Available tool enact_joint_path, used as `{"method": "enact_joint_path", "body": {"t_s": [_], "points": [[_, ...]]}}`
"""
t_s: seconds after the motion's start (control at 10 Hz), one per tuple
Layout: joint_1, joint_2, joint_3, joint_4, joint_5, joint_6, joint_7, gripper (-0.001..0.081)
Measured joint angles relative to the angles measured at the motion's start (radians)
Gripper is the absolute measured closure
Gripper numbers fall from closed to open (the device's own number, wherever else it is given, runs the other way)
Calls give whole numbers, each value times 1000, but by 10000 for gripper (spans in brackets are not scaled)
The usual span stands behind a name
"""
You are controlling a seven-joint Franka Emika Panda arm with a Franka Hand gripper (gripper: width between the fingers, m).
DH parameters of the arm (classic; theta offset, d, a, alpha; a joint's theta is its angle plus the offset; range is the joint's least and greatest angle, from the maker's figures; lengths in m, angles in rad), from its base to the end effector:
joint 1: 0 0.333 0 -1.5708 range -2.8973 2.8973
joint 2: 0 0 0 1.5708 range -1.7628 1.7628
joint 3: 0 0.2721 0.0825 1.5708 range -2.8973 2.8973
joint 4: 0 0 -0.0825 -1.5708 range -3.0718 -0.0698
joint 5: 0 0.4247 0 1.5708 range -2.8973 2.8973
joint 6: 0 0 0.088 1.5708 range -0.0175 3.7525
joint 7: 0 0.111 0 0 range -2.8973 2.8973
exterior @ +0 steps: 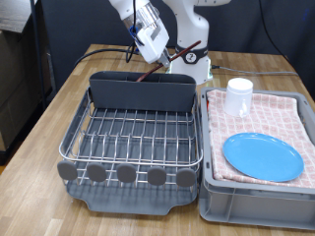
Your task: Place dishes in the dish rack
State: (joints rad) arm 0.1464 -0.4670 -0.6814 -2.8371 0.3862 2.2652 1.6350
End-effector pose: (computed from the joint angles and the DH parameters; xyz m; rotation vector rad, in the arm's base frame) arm 0.3525 -0.1333 0.2205 -1.0230 2.5203 0.7012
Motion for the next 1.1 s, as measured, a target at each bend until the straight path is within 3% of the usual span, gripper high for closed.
{"method": "enact_joint_path", "body": {"t_s": [0.2,0.5,0.7,0.8,0.9,1.0,1.1], "points": [[-1,23,5,-1,-9,50,-3,725],[-18,48,61,-7,-56,121,58,724],[-19,63,86,-9,-65,151,91,371],[-26,69,105,-13,-90,175,116,371],[-55,75,152,-21,-161,213,184,178],[-95,79,221,-28,-243,244,280,178],[-130,79,286,-30,-309,261,373,43]]}}
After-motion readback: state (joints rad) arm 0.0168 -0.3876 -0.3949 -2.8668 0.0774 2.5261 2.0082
